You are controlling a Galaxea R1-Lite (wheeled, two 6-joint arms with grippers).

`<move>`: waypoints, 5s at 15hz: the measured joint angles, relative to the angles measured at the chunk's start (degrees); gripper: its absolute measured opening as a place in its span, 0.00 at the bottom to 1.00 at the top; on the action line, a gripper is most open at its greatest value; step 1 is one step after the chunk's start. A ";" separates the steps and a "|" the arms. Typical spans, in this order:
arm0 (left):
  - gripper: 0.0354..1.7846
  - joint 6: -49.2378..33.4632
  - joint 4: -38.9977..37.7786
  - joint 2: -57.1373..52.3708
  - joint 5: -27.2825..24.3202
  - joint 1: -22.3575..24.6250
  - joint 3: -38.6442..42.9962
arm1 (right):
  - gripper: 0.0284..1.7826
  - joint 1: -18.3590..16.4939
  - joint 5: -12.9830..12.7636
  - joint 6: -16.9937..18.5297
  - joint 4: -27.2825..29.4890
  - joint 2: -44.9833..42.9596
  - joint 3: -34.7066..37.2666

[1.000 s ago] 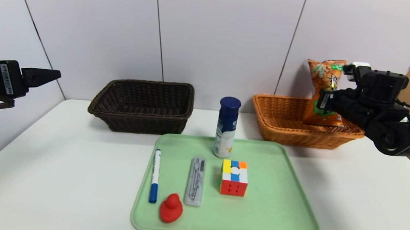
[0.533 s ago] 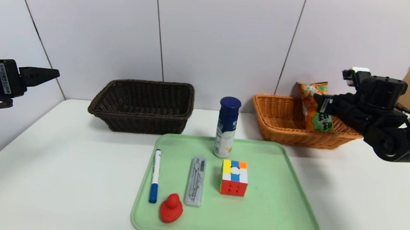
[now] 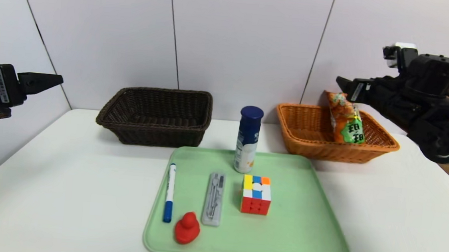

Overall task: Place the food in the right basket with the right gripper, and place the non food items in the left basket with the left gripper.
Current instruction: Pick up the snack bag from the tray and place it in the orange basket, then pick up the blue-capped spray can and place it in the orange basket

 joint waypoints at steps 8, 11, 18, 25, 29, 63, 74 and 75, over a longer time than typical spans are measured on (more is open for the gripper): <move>0.94 0.00 0.00 -2.36 -0.37 0.02 1.94 | 0.91 21.26 7.66 6.19 -11.24 -5.64 13.13; 0.94 0.04 0.02 -3.19 -0.37 0.05 2.79 | 0.93 22.05 11.41 6.13 -27.04 -3.33 20.60; 0.94 0.56 -0.09 -4.16 -0.34 0.02 3.73 | 0.95 22.60 11.57 6.08 -36.68 3.75 26.20; 0.94 0.52 -0.05 -4.57 -0.23 0.02 3.82 | 0.95 23.02 11.85 6.03 -39.63 11.80 25.54; 0.94 0.63 -0.07 -5.05 -0.26 0.02 4.11 | 0.95 23.08 11.76 6.02 -39.83 15.47 23.03; 0.94 0.77 -0.05 -6.29 -0.34 -0.06 4.17 | 0.44 -0.83 9.84 0.29 -14.49 1.74 5.80; 0.94 0.69 0.02 -8.18 -0.37 -0.06 6.68 | 0.44 -0.09 9.69 0.05 -13.26 9.79 3.54; 0.94 0.66 0.02 -8.27 -0.37 -0.06 6.84 | 0.44 -0.11 9.64 0.02 -13.20 10.31 3.21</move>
